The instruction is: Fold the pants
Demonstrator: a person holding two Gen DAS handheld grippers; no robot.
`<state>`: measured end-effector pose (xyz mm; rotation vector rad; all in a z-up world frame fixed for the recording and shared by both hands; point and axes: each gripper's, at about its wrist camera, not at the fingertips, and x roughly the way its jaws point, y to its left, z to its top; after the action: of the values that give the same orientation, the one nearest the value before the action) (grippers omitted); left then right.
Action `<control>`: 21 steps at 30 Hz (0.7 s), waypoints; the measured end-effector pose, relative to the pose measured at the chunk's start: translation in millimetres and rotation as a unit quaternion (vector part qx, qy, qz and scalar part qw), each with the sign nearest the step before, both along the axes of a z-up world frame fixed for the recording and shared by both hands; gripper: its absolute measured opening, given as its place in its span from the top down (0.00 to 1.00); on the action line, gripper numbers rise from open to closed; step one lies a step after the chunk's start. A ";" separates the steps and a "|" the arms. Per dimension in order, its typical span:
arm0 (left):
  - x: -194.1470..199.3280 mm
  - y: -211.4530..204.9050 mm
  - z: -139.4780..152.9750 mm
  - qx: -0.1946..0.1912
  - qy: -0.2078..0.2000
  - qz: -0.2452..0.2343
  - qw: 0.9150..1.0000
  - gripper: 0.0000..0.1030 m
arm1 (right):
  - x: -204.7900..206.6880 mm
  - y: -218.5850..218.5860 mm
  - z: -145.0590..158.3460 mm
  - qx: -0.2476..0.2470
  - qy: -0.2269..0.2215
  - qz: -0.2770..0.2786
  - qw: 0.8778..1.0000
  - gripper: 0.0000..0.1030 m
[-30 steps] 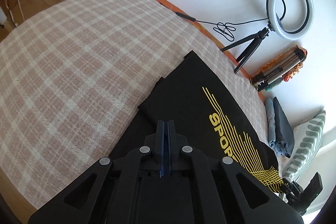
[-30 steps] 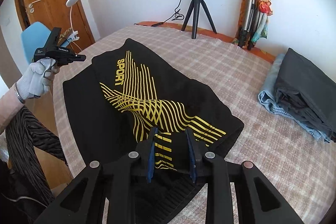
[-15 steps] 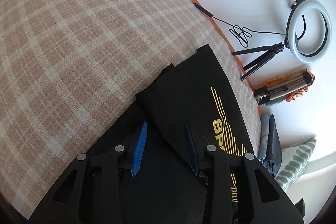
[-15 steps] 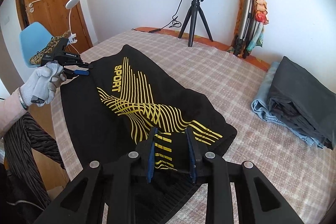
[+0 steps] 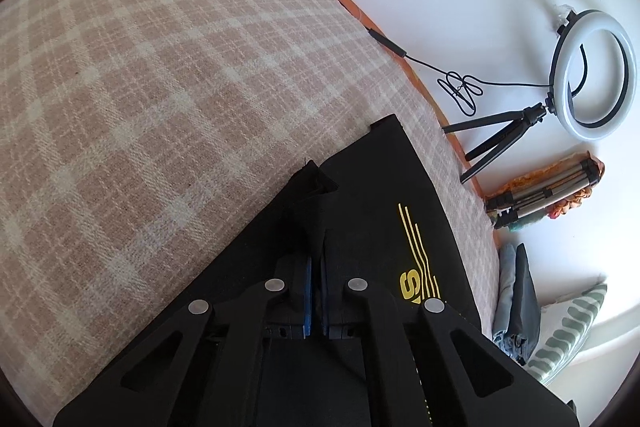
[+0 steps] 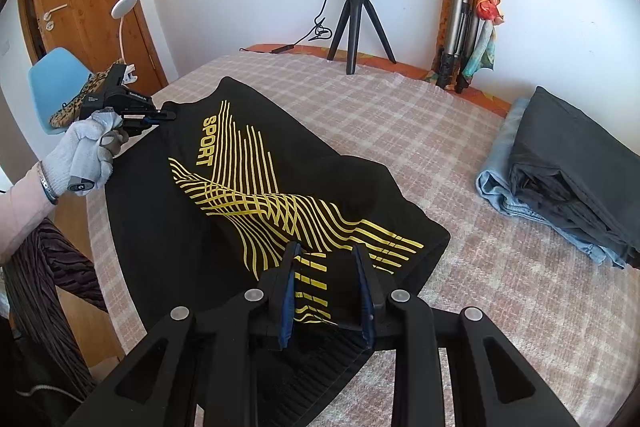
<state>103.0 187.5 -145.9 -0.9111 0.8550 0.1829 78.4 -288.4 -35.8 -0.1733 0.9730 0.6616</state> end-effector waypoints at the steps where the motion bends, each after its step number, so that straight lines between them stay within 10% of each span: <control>1: -2.3 1.9 3.5 -0.001 -0.006 0.003 1.000 0.99 | -0.3 0.4 1.0 -0.001 -0.002 -0.002 1.000 0.75; 12: -52.6 14.0 69.7 0.056 -0.063 0.003 0.996 0.99 | -14.9 7.0 20.0 -0.012 -0.023 0.013 1.000 0.75; 21: -93.2 7.3 44.1 0.051 -0.027 -0.005 0.998 1.00 | -52.1 -4.1 7.7 -0.034 0.003 0.039 0.999 0.75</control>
<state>9.9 194.9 -101.8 -0.8136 0.7920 0.1908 26.4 -292.5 -28.2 -0.2702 0.9980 0.7006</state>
